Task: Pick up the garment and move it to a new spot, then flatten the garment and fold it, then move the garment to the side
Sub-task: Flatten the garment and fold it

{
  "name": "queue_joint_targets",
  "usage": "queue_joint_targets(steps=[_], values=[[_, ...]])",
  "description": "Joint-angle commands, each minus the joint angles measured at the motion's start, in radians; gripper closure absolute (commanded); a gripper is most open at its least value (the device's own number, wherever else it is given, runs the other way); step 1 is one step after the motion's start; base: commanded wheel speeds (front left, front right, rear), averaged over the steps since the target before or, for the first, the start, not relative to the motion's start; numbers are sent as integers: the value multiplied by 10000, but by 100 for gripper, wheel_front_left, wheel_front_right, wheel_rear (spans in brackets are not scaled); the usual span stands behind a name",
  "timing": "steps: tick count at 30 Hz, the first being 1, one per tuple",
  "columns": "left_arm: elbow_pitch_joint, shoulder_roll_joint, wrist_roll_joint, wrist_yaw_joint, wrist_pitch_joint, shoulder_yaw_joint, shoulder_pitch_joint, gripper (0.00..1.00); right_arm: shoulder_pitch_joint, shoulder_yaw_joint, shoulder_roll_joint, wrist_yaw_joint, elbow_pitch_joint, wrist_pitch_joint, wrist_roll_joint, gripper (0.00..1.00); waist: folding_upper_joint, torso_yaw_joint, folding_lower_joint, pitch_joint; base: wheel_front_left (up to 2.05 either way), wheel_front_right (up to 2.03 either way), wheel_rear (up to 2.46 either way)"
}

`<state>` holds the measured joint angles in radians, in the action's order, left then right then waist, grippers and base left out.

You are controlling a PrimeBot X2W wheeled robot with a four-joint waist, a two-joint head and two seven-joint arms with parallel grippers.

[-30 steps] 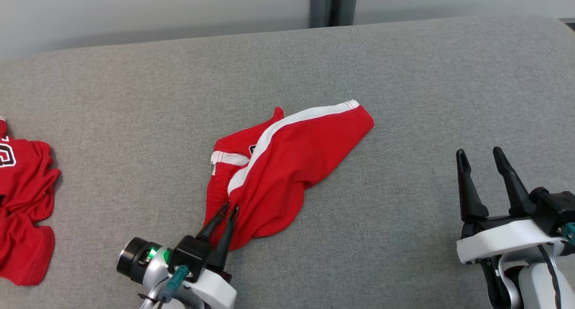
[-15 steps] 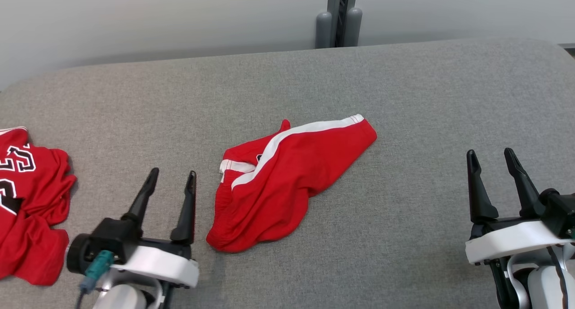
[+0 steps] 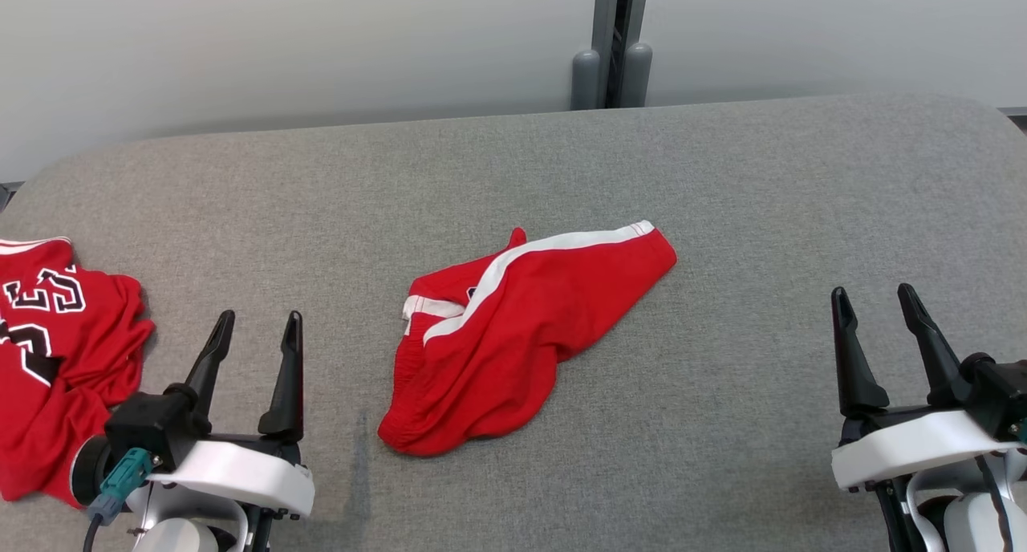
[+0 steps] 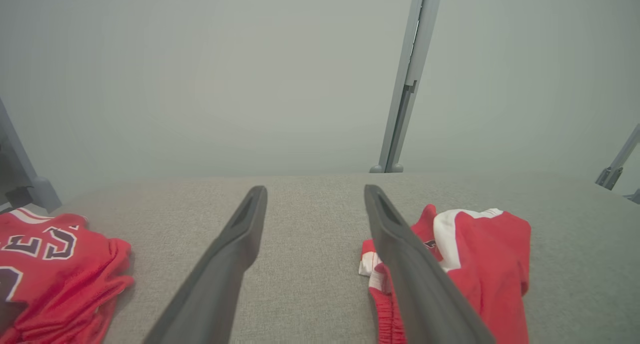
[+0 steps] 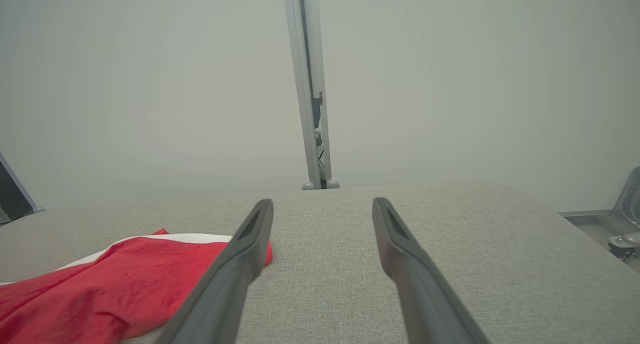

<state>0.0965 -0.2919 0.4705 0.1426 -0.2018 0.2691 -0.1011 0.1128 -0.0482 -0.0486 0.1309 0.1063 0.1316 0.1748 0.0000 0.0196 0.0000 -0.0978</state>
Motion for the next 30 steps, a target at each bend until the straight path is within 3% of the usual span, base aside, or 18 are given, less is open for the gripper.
queue_joint_targets(steps=[1,21,25,30], values=[[-49,-31,64,61,30,-11,82,0,-66,6,-51,-3,-49,-41,-13,0,0,9,0,-6,0,0,0],[-49,-30,156,142,95,110,-46,0,141,-117,-51,-3,1,-88,100,0,0,169,0,-51,0,0,0],[-130,30,103,53,115,230,-368,0,769,-151,-123,-3,440,-221,127,0,0,407,0,-376,0,0,0],[-176,217,9,-153,59,529,-956,0,2108,43,-667,-3,1551,-619,626,0,0,994,0,-1098,0,0,0]])
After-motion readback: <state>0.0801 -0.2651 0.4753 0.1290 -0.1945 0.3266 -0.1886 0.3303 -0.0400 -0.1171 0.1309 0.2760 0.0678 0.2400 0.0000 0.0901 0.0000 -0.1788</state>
